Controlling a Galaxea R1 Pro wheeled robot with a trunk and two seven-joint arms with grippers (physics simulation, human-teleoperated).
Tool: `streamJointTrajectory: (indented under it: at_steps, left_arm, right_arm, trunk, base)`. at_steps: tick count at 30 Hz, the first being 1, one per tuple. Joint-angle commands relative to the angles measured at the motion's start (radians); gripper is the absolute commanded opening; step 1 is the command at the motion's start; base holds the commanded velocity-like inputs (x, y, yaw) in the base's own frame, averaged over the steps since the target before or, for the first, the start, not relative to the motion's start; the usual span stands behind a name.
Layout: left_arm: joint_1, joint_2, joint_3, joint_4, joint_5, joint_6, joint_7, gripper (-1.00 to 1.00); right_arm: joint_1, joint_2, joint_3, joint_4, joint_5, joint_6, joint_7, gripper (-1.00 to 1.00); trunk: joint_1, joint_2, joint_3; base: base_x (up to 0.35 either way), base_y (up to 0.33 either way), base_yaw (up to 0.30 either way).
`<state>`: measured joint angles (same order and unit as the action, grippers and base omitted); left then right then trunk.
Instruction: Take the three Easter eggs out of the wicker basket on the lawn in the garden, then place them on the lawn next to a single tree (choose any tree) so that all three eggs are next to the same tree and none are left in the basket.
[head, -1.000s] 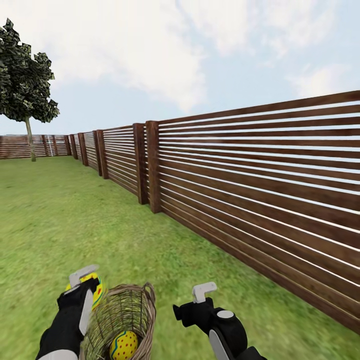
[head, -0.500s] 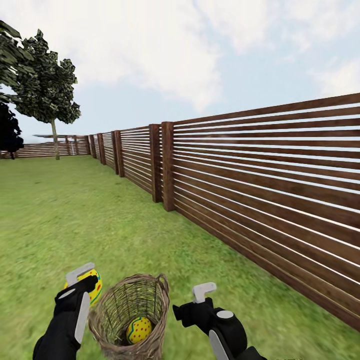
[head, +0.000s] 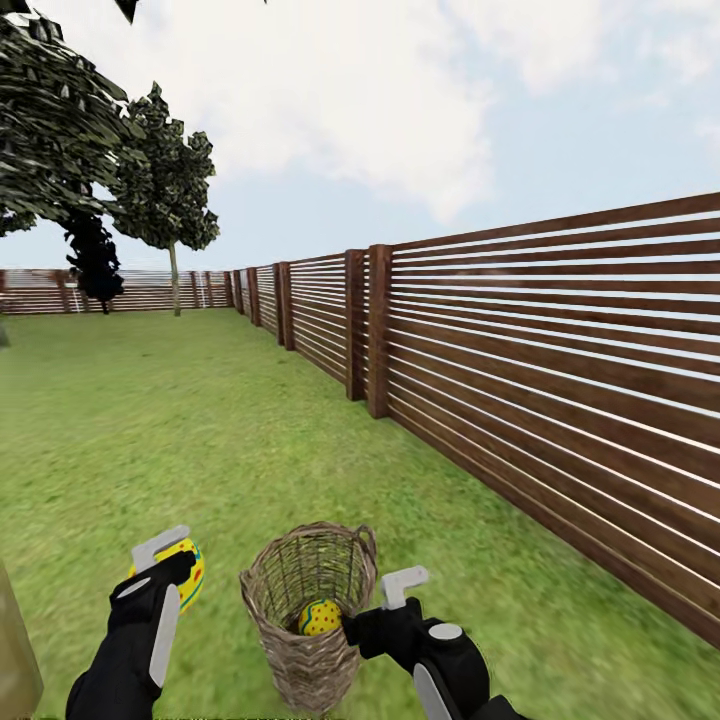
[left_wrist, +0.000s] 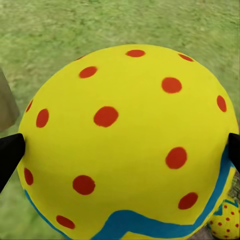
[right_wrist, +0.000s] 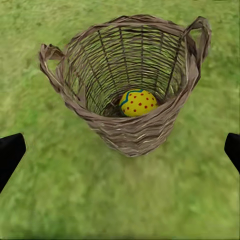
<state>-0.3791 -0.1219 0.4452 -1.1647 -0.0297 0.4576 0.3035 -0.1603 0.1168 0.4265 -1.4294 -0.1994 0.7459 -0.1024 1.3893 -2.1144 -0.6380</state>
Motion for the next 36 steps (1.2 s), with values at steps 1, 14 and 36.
streamJointTrajectory:
  at_steps: [1, 14, 36]
  left_arm:
    - [-0.001, -0.001, 0.001, -0.001, -0.005, 0.006, 0.001, -1.00]
    - [-0.001, -0.001, -0.026, 0.002, -0.009, 0.004, 0.003, -1.00]
    - [-0.001, 0.001, -0.028, 0.009, -0.009, 0.008, 0.002, -1.00]
  right_arm:
    - [-0.001, 0.002, 0.013, -0.001, -0.010, 0.004, -0.012, 1.00]
    - [-0.001, 0.001, 0.046, -0.002, -0.009, 0.003, -0.013, 1.00]
    - [-0.001, 0.000, 0.046, -0.002, -0.008, 0.004, -0.011, 1.00]
  trunk:
    - [0.000, -0.001, -0.001]
    - [0.000, -0.001, -0.001]
    - [0.000, -0.001, -0.003]
  base:
    - [-0.013, 0.000, 0.096]
    - [-0.137, -0.058, 0.075]
    - [-0.159, -0.077, 0.116]
